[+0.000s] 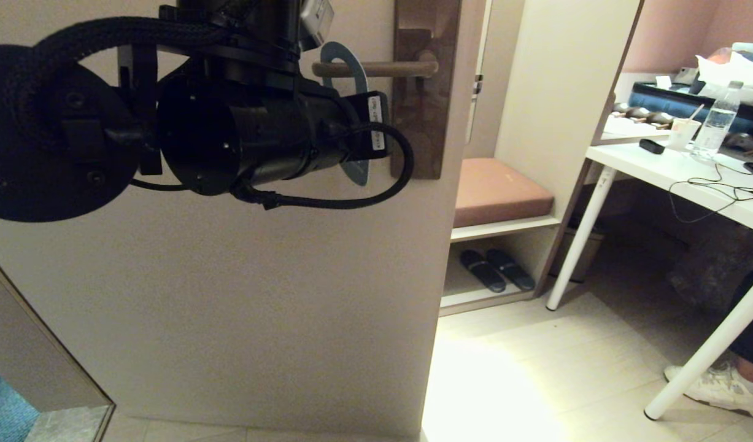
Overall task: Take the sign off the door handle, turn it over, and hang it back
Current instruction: Hang the sign back with the other side facing out
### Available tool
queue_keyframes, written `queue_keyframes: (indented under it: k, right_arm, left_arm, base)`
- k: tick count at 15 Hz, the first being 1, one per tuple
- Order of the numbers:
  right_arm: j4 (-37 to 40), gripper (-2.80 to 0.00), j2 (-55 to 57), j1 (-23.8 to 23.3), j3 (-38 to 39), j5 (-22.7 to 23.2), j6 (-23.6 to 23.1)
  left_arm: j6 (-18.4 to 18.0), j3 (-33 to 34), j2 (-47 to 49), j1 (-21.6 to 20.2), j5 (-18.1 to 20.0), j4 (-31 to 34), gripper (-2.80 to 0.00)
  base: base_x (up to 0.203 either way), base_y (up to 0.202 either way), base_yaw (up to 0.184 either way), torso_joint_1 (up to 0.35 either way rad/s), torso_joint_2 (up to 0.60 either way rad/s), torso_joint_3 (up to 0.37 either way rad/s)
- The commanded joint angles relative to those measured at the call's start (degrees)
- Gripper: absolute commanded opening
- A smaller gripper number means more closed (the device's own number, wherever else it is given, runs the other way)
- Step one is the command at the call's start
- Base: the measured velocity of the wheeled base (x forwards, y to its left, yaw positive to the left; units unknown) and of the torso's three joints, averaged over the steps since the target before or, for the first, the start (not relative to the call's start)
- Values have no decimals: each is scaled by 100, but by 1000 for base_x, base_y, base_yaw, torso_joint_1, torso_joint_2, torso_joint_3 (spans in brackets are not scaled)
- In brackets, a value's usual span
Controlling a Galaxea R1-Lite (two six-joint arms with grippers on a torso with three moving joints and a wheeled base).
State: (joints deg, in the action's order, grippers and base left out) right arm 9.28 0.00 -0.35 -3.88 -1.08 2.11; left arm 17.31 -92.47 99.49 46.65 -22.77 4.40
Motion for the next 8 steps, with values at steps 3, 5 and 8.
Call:
queue_keyframes:
  k: [3,5,8]
  right_arm:
    - [4,-280,0,0,1,3,0]
    - [4,-280,0,0,1,-2,0]
    - [4,-280,0,0,1,3,0]
  left_arm:
    - [9,54,-176,-7,-52,17,-280]
    - [-12,201,-299,4,-52,92,-280]
    - [-34,407,-465,28,-56,114,-280]
  base:
    - [0,0,0,0,0,0]
    - [0,0,0,0,0,0]
    - [0,0,0,0,0,0]
